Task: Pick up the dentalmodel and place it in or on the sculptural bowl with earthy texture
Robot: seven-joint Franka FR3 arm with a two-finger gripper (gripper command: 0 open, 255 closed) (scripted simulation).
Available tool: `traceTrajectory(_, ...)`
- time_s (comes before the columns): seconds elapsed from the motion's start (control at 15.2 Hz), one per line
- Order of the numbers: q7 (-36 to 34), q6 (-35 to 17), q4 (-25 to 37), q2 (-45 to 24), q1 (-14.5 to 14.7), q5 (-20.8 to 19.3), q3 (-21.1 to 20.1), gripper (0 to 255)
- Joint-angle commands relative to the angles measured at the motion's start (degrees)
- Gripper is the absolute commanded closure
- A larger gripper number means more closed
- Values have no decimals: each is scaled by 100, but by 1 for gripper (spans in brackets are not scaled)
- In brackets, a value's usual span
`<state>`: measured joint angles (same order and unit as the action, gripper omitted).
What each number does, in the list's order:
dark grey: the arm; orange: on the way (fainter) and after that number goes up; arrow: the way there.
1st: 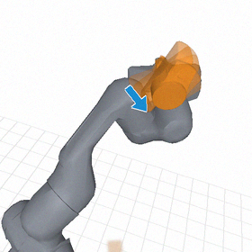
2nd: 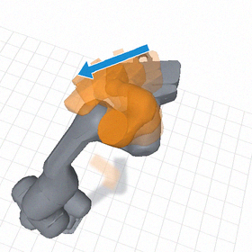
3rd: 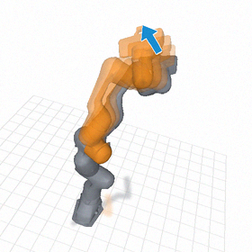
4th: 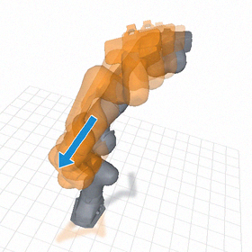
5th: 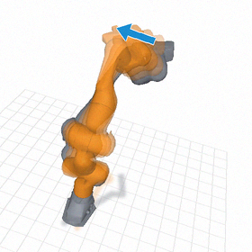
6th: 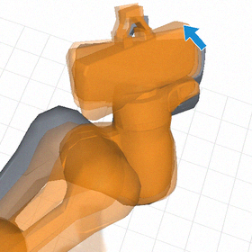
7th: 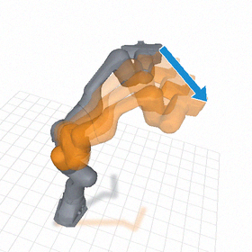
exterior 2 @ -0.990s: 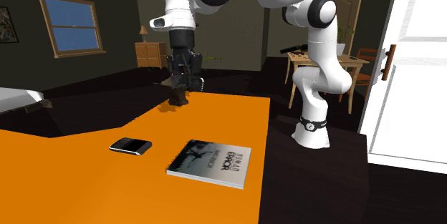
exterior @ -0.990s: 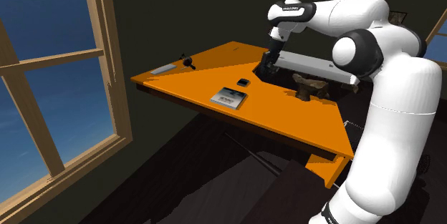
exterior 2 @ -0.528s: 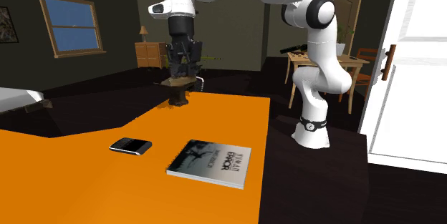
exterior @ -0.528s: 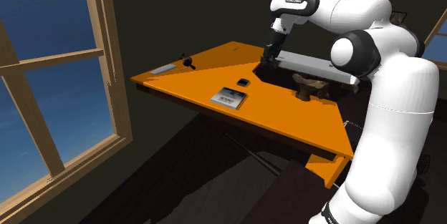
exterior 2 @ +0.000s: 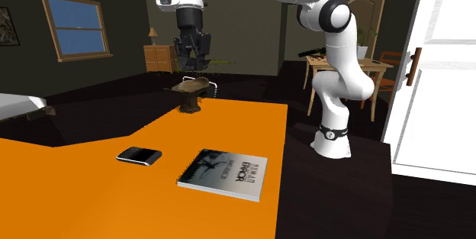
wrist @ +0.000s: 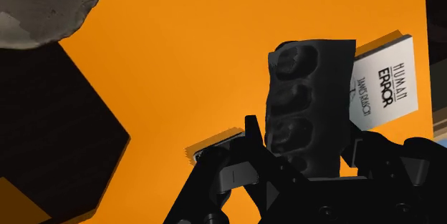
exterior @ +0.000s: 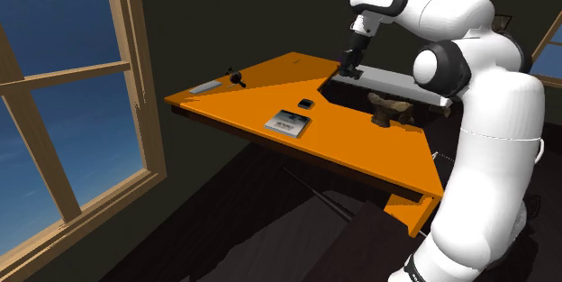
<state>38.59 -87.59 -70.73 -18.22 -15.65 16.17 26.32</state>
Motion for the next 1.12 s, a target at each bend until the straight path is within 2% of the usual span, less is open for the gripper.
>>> traceTrajectory(0.0, 261, 6, -106, 66, -159, -5, 83, 255)
traceTrajectory(0.59, 1402, 361, 404, -340, -1134, 265, 405, 255)
traceTrajectory(1.06, 2210, 915, 1551, -1126, -2208, 673, 519, 255)
